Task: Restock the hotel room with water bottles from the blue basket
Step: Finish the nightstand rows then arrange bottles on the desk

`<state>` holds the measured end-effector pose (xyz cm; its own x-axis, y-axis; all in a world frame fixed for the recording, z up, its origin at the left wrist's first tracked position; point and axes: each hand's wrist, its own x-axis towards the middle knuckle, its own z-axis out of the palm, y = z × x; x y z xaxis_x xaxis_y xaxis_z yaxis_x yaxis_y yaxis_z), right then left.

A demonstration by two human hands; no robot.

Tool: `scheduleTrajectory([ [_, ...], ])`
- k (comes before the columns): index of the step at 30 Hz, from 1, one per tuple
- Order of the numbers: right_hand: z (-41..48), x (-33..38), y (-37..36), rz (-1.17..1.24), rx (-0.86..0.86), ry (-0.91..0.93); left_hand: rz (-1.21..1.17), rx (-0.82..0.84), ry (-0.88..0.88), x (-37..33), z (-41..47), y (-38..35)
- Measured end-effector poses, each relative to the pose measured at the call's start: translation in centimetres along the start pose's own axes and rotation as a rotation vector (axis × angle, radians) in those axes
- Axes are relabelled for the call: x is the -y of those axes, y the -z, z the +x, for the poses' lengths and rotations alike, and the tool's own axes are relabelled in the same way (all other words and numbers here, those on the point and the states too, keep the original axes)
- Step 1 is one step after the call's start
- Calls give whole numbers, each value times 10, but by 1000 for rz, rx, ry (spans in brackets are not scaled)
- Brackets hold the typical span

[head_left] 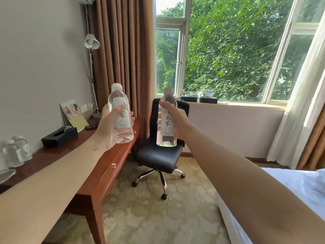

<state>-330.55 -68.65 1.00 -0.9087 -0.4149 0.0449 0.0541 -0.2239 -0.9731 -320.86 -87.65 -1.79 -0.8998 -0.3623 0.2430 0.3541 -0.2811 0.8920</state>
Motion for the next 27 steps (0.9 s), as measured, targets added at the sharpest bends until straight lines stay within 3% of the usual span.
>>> scheduleTrajectory([
  [12, 130, -41, -71, 12, 258, -54, 51, -192, -67, 3, 97, 75],
  [27, 272, -90, -188, -42, 387, -105, 144, -308, -94, -6, 203, 190],
])
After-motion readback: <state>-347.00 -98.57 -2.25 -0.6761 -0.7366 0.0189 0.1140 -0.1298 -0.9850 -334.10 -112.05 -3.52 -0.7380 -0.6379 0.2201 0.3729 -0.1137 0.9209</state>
